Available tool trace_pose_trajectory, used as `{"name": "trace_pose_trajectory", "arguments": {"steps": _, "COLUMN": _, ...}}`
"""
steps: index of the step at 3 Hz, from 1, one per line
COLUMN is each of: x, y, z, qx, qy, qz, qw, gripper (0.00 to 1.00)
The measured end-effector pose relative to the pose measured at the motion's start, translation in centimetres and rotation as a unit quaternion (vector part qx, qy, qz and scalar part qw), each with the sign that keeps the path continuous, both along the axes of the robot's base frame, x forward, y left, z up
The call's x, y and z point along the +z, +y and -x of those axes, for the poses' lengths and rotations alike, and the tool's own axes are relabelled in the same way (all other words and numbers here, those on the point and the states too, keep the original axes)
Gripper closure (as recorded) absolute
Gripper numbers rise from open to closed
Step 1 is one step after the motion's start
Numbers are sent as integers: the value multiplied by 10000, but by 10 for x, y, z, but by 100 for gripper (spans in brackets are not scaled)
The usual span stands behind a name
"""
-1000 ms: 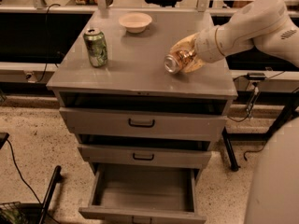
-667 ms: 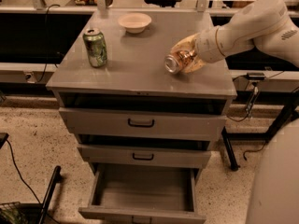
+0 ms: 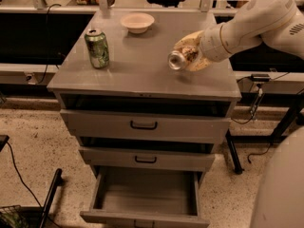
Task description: Pick orange can from bottom drawer and place on counter
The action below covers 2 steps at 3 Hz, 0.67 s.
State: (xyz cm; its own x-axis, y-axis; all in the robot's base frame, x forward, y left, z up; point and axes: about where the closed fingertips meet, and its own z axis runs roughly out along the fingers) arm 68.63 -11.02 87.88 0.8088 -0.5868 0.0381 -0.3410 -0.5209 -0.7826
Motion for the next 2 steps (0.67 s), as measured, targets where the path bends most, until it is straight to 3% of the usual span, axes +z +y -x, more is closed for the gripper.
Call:
{"name": "trace_pose_trajectory", "arguments": {"steps": 1, "x": 6, "y": -3, "z": 6, "qx": -61, "qy": 13, "qz": 69, "qw": 10000, "gripper": 3}}
{"name": "trace_pose_trajectory", "arguments": {"steps": 2, "x": 10, "y": -6, "z": 10, "qx": -118, "qy": 35, "qz": 125, "qw": 9998, "gripper": 0}}
